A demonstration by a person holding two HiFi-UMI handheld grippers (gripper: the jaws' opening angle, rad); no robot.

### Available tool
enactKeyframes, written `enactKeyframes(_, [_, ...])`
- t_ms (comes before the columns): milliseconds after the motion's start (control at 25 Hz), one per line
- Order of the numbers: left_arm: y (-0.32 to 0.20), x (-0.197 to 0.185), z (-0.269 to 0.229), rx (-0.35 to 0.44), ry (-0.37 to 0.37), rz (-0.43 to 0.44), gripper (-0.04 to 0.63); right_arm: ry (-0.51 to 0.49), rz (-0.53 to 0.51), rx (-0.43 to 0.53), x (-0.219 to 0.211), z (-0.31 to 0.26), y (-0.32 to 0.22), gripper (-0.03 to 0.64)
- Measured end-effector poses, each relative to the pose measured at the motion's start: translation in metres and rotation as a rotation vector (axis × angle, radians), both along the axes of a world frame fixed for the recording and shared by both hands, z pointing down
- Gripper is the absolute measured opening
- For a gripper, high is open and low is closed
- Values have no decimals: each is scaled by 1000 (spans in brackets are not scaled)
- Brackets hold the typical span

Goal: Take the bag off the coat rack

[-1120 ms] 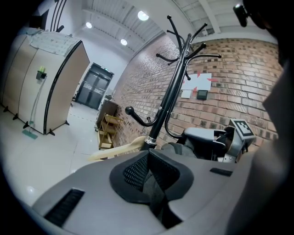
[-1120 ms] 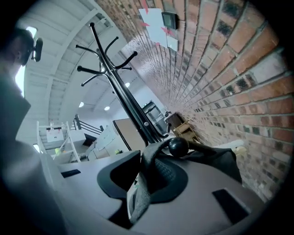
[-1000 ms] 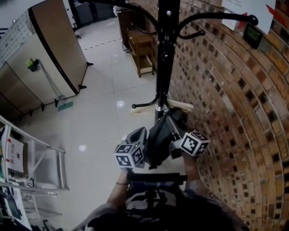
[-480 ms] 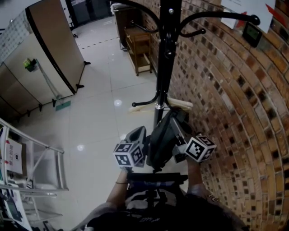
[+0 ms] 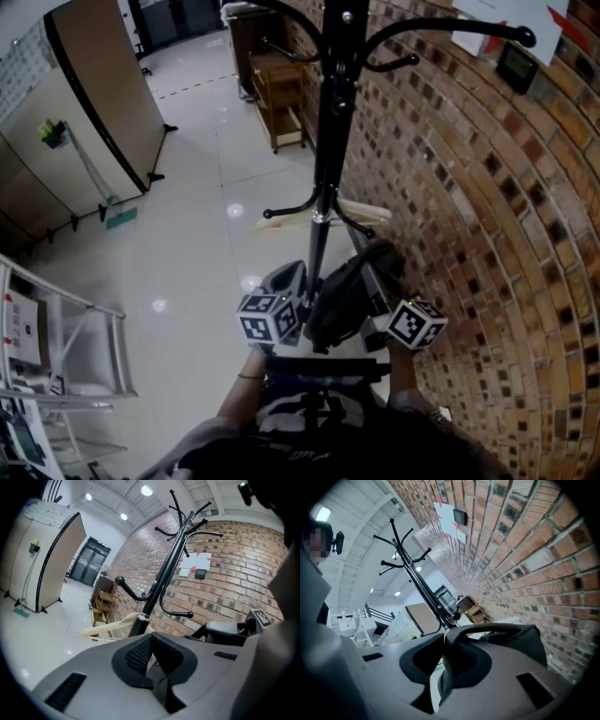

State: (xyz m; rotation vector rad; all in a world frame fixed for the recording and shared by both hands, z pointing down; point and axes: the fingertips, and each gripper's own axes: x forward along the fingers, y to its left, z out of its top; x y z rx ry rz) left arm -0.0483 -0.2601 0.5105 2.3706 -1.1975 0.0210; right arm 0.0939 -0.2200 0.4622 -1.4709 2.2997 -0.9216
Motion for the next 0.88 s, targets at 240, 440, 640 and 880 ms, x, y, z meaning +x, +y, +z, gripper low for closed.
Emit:
enactKeyframes(240, [4, 23, 3, -12, -2, 56, 8, 7, 4, -56, 5, 35, 11, 48])
enactKeyframes(440, [8, 46, 8, -23, -9, 108, 8, 38, 14, -128, 10, 59, 29, 49])
enactKeyframes(640, [14, 63, 13, -33, -18, 144, 8, 19, 8, -136, 13, 63, 39, 48])
enactKeyframes(880, [16, 71, 11, -23, -30, 151, 8, 25, -2, -111, 14, 53, 38, 48])
